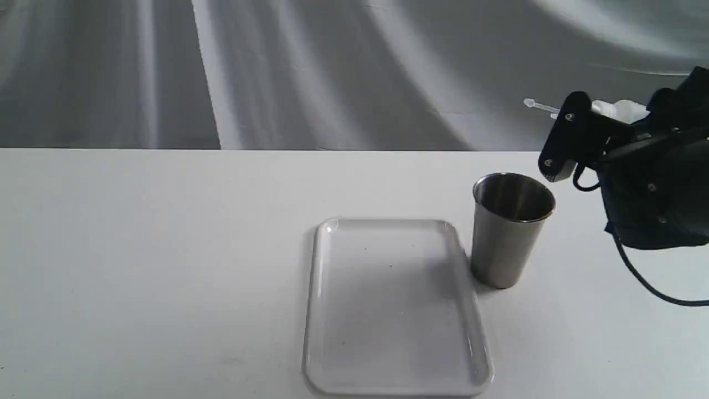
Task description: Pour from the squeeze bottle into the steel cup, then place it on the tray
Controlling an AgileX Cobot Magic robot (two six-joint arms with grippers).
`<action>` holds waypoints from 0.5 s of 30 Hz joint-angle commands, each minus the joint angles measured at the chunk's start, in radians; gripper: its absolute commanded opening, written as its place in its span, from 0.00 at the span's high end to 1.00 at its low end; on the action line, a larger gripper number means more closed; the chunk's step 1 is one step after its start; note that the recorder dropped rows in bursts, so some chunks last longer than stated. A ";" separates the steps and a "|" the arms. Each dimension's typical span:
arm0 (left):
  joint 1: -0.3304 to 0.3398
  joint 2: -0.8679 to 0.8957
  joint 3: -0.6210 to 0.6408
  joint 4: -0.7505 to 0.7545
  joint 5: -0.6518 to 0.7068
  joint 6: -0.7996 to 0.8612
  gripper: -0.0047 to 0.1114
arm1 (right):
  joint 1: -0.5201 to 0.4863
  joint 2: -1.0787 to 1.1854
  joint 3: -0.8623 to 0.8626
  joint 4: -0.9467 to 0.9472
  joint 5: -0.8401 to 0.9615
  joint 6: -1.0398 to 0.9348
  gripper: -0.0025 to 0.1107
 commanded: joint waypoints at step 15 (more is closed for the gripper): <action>0.002 -0.003 0.004 -0.001 -0.008 -0.004 0.96 | 0.056 0.083 -0.039 -0.038 0.083 -0.074 0.67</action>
